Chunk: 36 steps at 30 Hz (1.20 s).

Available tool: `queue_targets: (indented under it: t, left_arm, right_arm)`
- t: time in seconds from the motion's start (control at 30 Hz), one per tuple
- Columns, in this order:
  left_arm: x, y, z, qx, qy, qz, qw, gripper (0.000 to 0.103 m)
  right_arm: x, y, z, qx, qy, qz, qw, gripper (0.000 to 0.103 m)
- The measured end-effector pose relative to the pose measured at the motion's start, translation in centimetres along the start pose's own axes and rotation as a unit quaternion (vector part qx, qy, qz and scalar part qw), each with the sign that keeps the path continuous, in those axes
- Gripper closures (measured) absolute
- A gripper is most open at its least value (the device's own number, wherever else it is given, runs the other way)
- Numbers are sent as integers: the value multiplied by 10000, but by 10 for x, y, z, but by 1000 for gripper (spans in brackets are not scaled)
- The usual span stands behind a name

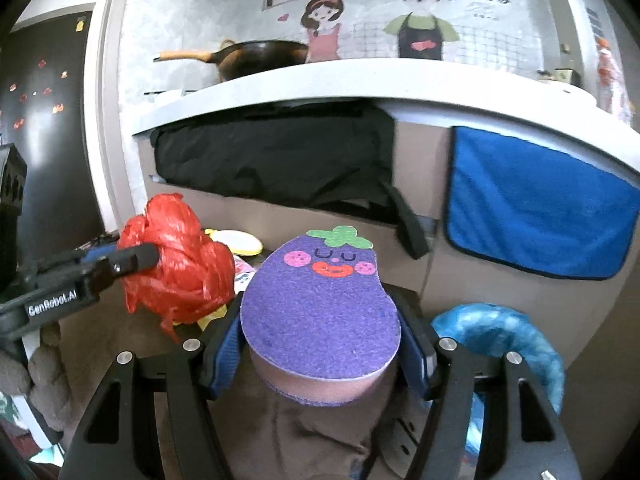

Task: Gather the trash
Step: 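Carry the red bag and the purple sponge over the blue-lined bin with both tools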

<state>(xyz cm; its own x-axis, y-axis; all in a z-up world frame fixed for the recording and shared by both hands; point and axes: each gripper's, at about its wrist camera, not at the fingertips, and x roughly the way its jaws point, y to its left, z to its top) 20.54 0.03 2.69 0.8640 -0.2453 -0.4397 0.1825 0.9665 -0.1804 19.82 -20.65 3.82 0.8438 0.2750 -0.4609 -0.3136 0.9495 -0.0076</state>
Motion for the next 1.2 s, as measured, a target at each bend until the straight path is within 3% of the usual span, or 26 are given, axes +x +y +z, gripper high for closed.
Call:
queue_targets:
  t: [0.3, 0.57, 0.8, 1.2]
  left_arm:
    - [1, -55, 3, 330, -11, -412, 9986, 70]
    - [28, -102, 7, 475, 59, -928, 9945, 70]
    - [71, -142, 11, 731, 244, -1340, 9880, 70]
    - [131, -166, 0, 745, 673, -1416, 9848, 70]
  right_arm:
    - [-40, -42, -6, 170, -217, -501, 9984, 40]
    - [-51, -83, -12, 276, -286, -894, 9952, 40]
    - [-46, -125, -12, 458, -296, -1093, 9925, 40]
    - [-4, -177, -31, 881, -66, -1041, 9906, 40]
